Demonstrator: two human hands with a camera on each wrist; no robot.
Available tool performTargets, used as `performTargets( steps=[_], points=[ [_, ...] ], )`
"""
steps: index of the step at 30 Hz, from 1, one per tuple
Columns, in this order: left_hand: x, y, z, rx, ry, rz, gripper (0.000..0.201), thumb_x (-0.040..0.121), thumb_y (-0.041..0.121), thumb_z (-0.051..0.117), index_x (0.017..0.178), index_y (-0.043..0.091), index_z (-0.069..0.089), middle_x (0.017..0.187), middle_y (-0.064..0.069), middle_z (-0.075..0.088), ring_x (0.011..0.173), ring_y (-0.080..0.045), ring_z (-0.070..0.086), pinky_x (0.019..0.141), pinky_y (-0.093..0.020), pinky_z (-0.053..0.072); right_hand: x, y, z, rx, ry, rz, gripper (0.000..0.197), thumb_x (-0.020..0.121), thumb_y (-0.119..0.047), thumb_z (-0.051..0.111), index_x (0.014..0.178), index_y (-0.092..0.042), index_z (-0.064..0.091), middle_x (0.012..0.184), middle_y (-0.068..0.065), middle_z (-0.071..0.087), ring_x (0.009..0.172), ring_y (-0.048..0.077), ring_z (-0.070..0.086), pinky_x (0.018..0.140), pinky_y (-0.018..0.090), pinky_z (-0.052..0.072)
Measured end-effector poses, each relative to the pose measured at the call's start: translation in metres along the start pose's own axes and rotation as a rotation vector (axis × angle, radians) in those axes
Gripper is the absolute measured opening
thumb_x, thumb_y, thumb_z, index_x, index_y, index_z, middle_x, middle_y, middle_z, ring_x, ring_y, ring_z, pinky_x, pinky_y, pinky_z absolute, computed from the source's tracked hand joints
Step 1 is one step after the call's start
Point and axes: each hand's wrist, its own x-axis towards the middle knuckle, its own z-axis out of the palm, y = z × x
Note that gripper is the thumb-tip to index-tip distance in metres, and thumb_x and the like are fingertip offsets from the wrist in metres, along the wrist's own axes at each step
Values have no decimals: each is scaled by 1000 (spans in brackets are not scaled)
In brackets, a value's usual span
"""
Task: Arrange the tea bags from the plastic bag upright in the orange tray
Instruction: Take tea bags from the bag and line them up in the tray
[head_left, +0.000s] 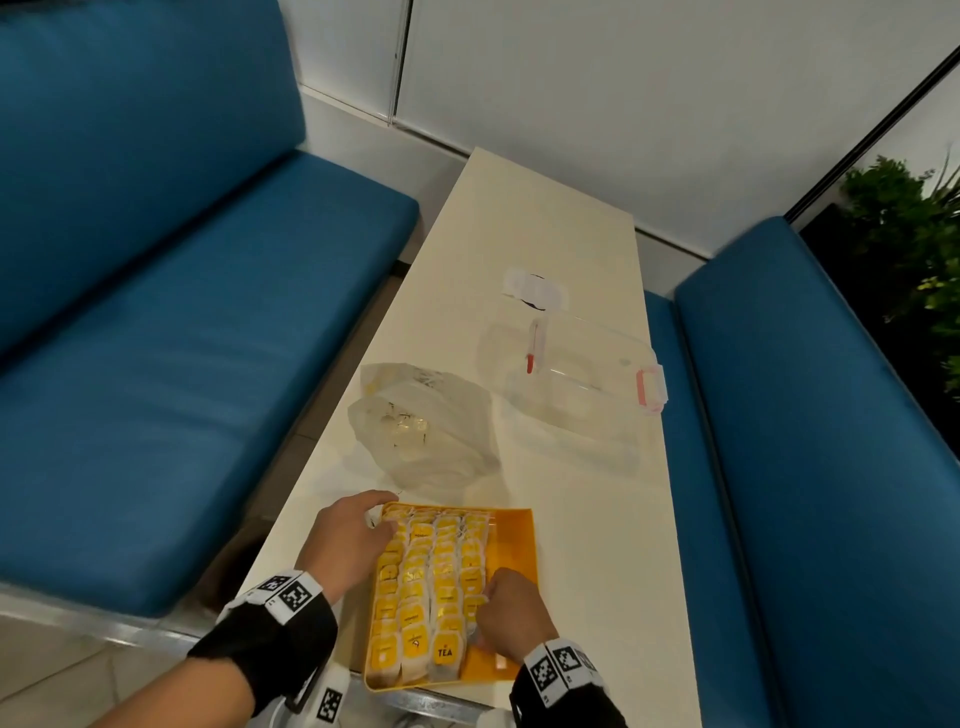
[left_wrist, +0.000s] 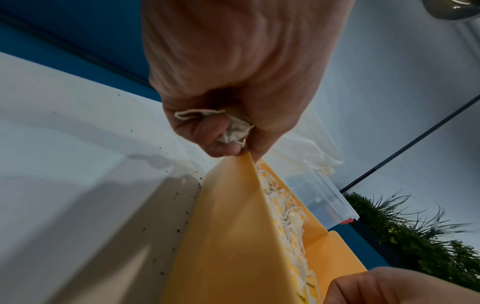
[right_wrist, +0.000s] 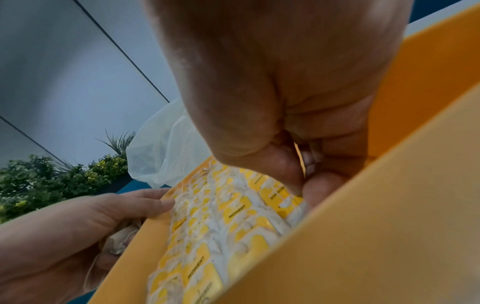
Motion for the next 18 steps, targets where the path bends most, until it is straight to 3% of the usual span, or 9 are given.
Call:
performTargets(
  steps=[5,8,11,15,18],
  points=[
    [-1,1,-2,-34,-7,2,33,94,20,68,126,28,69,131,-2,66,121,-20,59,102,-30,46,-1,-5,0,91,23,22,23,80,1,51,76,-20,45,82,-4,52,96,26,67,71,30,55],
    [-1,1,-2,-26,-14,11,33,94,21,68,126,28,69,130,-2,67,120,-19,59,102,-30,47,-1,-7,-2,94,35,30,26,79,2,56,74,-20,44,79,-6,50,86,19,60,54,19,45],
    [-2,1,-3,-53,-20,8,34,93,21,69,126,27,69,130,-2,66,122,-19,58,103,-30,46,0,-7,0,73,55,27,29,80,1,60,73,-21,43,77,-9,47,86,16,55,60,20,44],
    [-2,-1,-6,-48,-59,7,37,91,30,72,128,30,66,125,1,66,119,-18,58,101,-31,47,1,-7,0,80,64,47,24,79,0,62,81,-19,48,89,-4,55,89,16,57,70,24,49],
    [-8,5,-15,-28,-24,24,26,91,45,70,114,33,64,100,7,64,101,-17,61,85,-30,48,-4,-5,-3,100,72,26,24,80,-1,60,97,-15,50,103,2,58,91,16,56,58,17,44]
  ],
)
